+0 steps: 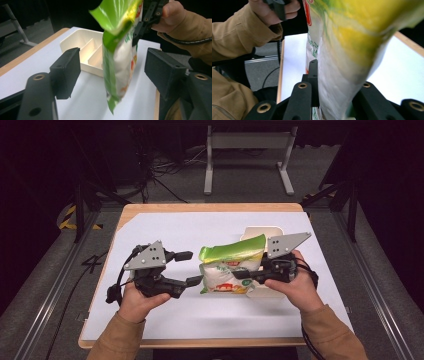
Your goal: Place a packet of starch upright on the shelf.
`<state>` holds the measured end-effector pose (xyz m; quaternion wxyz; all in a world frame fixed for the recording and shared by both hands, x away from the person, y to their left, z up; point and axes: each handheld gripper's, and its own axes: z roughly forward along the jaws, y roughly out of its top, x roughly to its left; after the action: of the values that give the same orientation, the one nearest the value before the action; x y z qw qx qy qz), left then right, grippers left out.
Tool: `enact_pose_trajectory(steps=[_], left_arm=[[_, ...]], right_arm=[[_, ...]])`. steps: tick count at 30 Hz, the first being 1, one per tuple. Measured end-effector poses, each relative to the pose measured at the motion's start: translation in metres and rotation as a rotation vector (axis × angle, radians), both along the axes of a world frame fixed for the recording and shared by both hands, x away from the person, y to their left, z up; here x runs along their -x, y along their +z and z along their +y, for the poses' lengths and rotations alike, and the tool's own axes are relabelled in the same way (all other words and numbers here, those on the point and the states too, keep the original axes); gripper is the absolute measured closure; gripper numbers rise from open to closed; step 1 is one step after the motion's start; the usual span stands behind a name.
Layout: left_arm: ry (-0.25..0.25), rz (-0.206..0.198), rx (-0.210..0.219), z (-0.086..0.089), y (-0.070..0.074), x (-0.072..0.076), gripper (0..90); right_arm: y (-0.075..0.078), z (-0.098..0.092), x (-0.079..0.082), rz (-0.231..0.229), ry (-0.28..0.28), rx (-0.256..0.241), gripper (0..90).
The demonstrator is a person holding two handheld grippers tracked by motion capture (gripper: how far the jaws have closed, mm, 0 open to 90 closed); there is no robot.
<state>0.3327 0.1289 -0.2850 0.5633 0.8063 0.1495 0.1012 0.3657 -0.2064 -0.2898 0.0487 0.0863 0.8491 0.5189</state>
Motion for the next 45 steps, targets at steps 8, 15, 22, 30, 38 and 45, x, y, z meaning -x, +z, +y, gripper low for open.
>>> enact_pose_trajectory(steps=[8,15,22,30,38,45], left_arm=[[0.042,-0.014,0.0,0.008,-0.002,-0.002,26.5],[0.06,-0.01,-0.009,0.014,-0.005,-0.006,26.3],[0.097,0.008,-0.013,0.021,-0.011,-0.01,26.1],[0.128,0.028,-0.011,0.027,-0.014,-0.015,26.0],[0.146,0.035,-0.013,0.03,-0.017,-0.019,26.1],[0.198,0.038,-0.02,0.037,-0.02,-0.019,26.1]], right_arm=[[0.016,-0.013,-0.009,-0.054,-0.044,0.032,74.8],[0.024,-0.024,-0.018,-0.091,-0.082,0.043,74.8],[0.026,-0.035,-0.028,-0.122,-0.114,0.051,74.8],[0.024,-0.049,-0.041,-0.127,-0.162,0.037,74.8],[0.025,-0.06,-0.057,-0.15,-0.205,0.039,74.9],[0.025,-0.07,-0.072,-0.162,-0.233,0.027,74.9]])
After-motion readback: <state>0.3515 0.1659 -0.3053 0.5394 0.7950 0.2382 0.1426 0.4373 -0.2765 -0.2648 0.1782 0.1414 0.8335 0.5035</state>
